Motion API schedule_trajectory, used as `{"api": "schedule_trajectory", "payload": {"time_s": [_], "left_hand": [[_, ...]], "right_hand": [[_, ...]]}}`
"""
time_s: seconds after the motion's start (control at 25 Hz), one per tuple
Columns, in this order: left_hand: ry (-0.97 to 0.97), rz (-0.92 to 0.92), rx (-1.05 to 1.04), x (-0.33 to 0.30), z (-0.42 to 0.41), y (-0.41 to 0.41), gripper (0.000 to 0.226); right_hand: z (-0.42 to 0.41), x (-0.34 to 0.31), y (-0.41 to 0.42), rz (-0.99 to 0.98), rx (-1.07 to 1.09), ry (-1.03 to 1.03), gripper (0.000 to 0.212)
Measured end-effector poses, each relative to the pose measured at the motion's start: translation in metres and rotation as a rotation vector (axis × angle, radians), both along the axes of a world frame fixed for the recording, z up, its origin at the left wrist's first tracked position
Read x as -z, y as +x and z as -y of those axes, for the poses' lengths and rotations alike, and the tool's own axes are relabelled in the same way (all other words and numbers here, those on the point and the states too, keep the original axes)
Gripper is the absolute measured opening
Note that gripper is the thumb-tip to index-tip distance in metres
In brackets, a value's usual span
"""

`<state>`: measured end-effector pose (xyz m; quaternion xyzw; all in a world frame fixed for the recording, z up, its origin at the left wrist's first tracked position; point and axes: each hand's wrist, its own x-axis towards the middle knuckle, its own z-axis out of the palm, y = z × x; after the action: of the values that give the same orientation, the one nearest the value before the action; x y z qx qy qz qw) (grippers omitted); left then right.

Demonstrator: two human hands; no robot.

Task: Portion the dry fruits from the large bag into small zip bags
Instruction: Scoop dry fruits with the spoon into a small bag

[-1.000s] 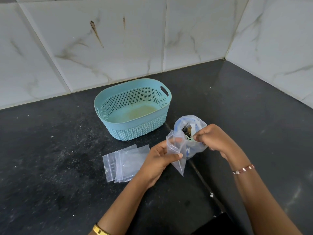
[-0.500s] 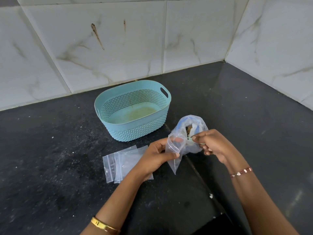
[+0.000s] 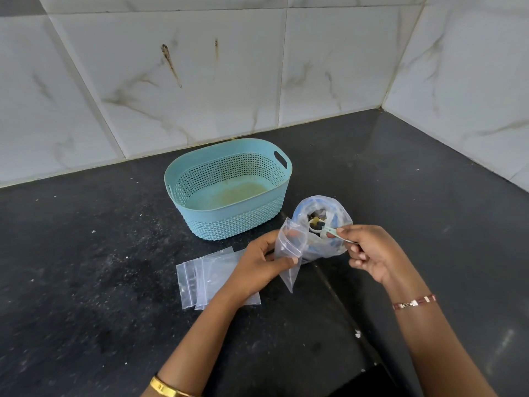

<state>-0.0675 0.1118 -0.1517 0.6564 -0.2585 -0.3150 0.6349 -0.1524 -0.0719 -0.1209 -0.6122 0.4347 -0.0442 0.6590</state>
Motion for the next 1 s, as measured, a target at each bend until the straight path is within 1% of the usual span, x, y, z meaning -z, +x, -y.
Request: {"api": "schedule_trajectory", "payload": {"time_s": [0.16,0.28,0.36,0.44,0.48,0.52,0.6,0.68,0.76,0.84,0.88,1.0], "left_hand": [[0.040,0.067,-0.025,0.001,-0.002,0.002,0.040],[0.044,0.082,-0.024,0.002,-0.003,0.002,0.041],[0.040,0.091,-0.031,0.003,-0.003,0.003,0.042],[0.029,0.087,-0.036,0.005,-0.002,0.003,0.042],[0.024,0.081,-0.038,0.005,-0.002,0.003,0.041],[0.018,0.075,-0.039,0.006,-0.002,0.003,0.040],[0.005,0.070,-0.042,0.007,-0.002,0.003,0.037],[-0.006,0.076,-0.050,0.008,-0.002,0.003,0.034],[-0.013,0.081,-0.062,0.010,-0.003,0.002,0.032],[-0.011,0.082,-0.076,0.012,-0.004,0.003,0.032],[-0.012,0.078,-0.078,0.014,-0.004,0.003,0.032],[-0.010,0.066,-0.074,0.015,-0.003,0.003,0.033]], "right_hand": [[-0.001,-0.008,-0.005,0.050,-0.008,-0.007,0.017],[-0.010,-0.026,-0.011,0.131,-0.042,-0.033,0.017],[-0.020,-0.036,-0.013,0.187,-0.048,-0.074,0.015],[-0.033,-0.045,-0.014,0.217,-0.071,-0.179,0.012],[-0.041,-0.048,-0.015,0.209,-0.118,-0.282,0.012],[-0.048,-0.047,-0.015,0.187,-0.185,-0.431,0.014],[-0.060,-0.039,-0.015,0.145,-0.294,-0.800,0.014],[-0.067,-0.028,-0.015,0.164,-0.336,-1.177,0.016],[-0.068,-0.021,-0.016,0.210,-0.360,-1.440,0.019],[-0.067,-0.016,-0.018,0.275,-0.335,-1.595,0.019],[-0.067,-0.014,-0.020,0.305,-0.322,-1.630,0.016],[-0.069,-0.014,-0.022,0.395,-0.246,-1.631,0.017]]}}
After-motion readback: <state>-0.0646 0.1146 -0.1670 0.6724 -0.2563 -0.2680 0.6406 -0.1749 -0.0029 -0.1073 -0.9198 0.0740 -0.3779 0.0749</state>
